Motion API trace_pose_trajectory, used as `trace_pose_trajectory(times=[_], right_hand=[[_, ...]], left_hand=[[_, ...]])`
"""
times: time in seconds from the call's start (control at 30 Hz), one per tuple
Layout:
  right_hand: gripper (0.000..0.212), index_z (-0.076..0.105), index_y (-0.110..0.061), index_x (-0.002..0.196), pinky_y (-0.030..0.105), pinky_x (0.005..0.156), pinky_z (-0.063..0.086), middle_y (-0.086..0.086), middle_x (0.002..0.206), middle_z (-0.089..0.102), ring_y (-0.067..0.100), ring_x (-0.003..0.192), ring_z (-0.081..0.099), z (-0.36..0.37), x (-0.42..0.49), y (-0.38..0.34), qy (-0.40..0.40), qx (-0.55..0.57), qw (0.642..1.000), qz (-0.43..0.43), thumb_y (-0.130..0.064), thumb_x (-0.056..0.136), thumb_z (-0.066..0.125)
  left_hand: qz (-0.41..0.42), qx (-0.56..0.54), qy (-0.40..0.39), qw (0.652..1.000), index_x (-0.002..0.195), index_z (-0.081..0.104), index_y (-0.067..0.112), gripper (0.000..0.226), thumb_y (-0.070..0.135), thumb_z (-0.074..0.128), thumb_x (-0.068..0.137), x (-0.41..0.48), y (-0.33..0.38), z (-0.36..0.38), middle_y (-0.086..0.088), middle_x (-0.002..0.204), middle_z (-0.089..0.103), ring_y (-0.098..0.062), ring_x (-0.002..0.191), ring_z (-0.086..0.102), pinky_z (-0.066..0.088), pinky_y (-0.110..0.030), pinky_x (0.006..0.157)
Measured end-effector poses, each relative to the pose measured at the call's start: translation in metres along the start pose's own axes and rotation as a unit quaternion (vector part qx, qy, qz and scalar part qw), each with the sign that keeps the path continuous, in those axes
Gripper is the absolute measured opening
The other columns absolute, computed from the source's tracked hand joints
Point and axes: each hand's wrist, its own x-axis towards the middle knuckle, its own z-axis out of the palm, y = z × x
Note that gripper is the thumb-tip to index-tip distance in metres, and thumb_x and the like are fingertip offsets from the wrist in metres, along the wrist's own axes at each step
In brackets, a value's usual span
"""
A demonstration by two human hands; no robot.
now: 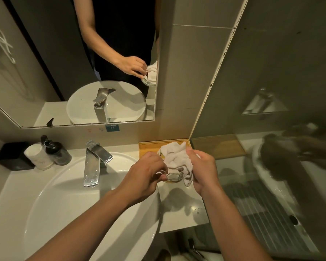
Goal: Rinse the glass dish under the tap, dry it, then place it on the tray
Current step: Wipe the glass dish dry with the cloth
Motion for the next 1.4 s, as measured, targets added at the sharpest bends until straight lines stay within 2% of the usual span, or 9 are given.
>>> trace_pose_trajectory(times=[0.17, 0.33, 0.57, 0.7, 0.83, 0.93, 1.03, 1.2, 1.4], right_hand=[[0.021, 0.075, -0.002, 0.104, 0.055, 0.092, 0.058, 0.024, 0.103, 0.077, 0.037, 0.092, 0.074, -0.008, -0.005, -0.01, 0.083, 0.214, 0.972, 0.056, -0.019, 0.101, 0.064], [0.025, 0.073, -0.012, 0.115, 0.036, 0.081, 0.063, 0.013, 0.109, 0.079, 0.025, 0.096, 0.078, -0.025, -0.014, -0.008, 0.049, 0.199, 0.979, -0.021, -0.029, 0.102, 0.06], [0.032, 0.062, -0.04, 0.127, 0.013, 0.092, 0.051, -0.023, 0.144, 0.051, -0.002, 0.128, 0.054, 0.01, -0.031, 0.02, 0.017, -0.055, 0.975, -0.213, -0.043, 0.106, 0.037], [0.04, 0.053, -0.033, 0.143, 0.021, 0.108, 0.045, -0.006, 0.15, 0.048, 0.006, 0.137, 0.047, 0.008, -0.03, 0.029, 0.073, -0.154, 0.914, -0.368, -0.023, 0.108, 0.036], [0.036, 0.053, -0.048, 0.137, 0.032, 0.107, 0.05, -0.009, 0.143, 0.058, 0.008, 0.133, 0.054, 0.011, -0.037, 0.025, -0.018, -0.14, 0.919, -0.369, -0.036, 0.107, 0.036], [0.052, 0.048, -0.047, 0.143, 0.013, 0.102, 0.045, -0.017, 0.148, 0.048, 0.004, 0.134, 0.049, 0.016, -0.04, 0.022, -0.079, -0.154, 0.928, -0.329, -0.065, 0.094, 0.046], [0.053, 0.056, -0.042, 0.139, 0.005, 0.089, 0.045, -0.016, 0.14, 0.057, -0.001, 0.125, 0.055, 0.022, -0.039, 0.013, -0.059, -0.126, 0.951, -0.278, -0.061, 0.089, 0.056], [0.039, 0.07, -0.036, 0.121, 0.049, 0.081, 0.061, 0.007, 0.118, 0.075, 0.031, 0.105, 0.072, 0.016, -0.029, 0.002, -0.128, 0.074, 0.987, -0.064, -0.057, 0.089, 0.061], [0.043, 0.071, -0.027, 0.117, 0.049, 0.077, 0.063, 0.013, 0.115, 0.074, 0.036, 0.101, 0.073, 0.017, -0.026, 0.008, -0.056, 0.132, 0.988, -0.053, -0.057, 0.085, 0.066]], left_hand=[[-0.054, -0.022, 0.025, 0.998, 0.09, 0.067, 0.014, 0.009, 0.014, 0.075, 0.087, -0.006, 0.0, -0.007, 0.003, 0.089, 0.063, -0.013, 0.086, 0.05, 0.048, -0.035, 0.071], [-0.136, -0.084, 0.054, 0.986, 0.09, 0.064, 0.015, 0.008, 0.009, 0.068, 0.092, 0.0, 0.006, -0.014, 0.005, 0.09, 0.067, -0.002, 0.077, 0.052, 0.034, -0.011, 0.064], [-0.201, -0.238, 0.056, 0.949, 0.084, 0.055, 0.015, 0.02, 0.002, 0.058, 0.098, 0.0, 0.022, -0.006, 0.022, 0.074, 0.06, 0.003, 0.069, 0.054, 0.043, -0.009, 0.066], [-0.213, -0.274, 0.051, 0.936, 0.086, 0.056, 0.015, 0.015, 0.01, 0.057, 0.1, -0.007, 0.023, -0.002, 0.011, 0.078, 0.059, -0.012, 0.077, 0.053, 0.044, -0.03, 0.071], [-0.213, -0.314, 0.053, 0.924, 0.086, 0.055, 0.014, 0.013, 0.023, 0.053, 0.096, -0.01, 0.03, 0.001, 0.008, 0.077, 0.059, -0.013, 0.076, 0.052, 0.043, -0.034, 0.071], [-0.205, -0.33, 0.05, 0.92, 0.09, 0.055, 0.01, 0.015, 0.025, 0.051, 0.094, -0.01, 0.035, 0.003, -0.007, 0.083, 0.061, -0.024, 0.079, 0.054, 0.046, -0.041, 0.073], [-0.199, -0.34, 0.056, 0.918, 0.085, 0.055, 0.019, 0.013, 0.026, 0.052, 0.095, -0.011, 0.037, 0.003, -0.001, 0.083, 0.064, -0.019, 0.079, 0.055, 0.045, -0.035, 0.073], [-0.19, -0.362, 0.057, 0.911, 0.087, 0.059, 0.027, 0.014, 0.038, 0.054, 0.095, -0.013, 0.04, -0.001, -0.002, 0.097, 0.07, -0.02, 0.095, 0.063, 0.051, -0.035, 0.084], [-0.166, -0.281, -0.041, 0.944, 0.107, 0.06, 0.033, 0.018, 0.018, 0.05, 0.102, -0.002, 0.045, -0.015, 0.019, 0.107, 0.065, -0.003, 0.109, 0.061, 0.048, -0.015, 0.091]])
